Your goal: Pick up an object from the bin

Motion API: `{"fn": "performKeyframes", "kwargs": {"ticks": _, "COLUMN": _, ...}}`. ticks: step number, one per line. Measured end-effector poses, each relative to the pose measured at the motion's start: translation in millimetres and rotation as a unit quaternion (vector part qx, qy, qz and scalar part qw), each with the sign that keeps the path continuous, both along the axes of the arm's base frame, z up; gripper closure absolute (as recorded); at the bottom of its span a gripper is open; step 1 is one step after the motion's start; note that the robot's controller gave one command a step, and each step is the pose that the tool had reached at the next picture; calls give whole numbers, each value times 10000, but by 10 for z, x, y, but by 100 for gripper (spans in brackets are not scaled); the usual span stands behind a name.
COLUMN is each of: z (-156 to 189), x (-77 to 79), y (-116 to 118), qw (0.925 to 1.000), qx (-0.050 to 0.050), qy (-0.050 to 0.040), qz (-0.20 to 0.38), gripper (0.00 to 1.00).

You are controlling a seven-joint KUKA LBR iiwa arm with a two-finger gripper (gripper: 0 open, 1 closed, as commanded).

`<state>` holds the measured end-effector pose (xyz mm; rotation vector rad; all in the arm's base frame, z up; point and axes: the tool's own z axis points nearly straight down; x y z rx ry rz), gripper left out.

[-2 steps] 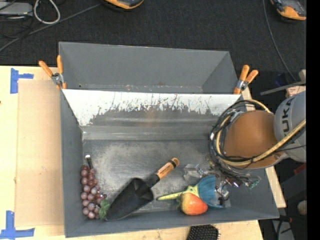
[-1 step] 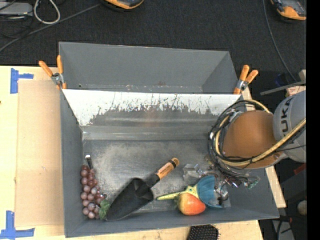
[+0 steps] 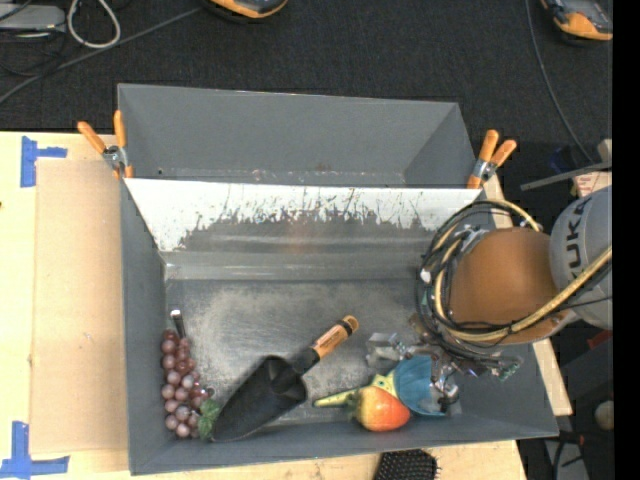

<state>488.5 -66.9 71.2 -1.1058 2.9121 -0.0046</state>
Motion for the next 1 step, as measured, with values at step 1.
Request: {"fn": "performKeyframes", "kwargs": {"ticks": 1, "z": 7, "x": -54, "y": -122, "qw": 9998, "qx": -2, "qy": -51, "qz": 178, "gripper": 0}}
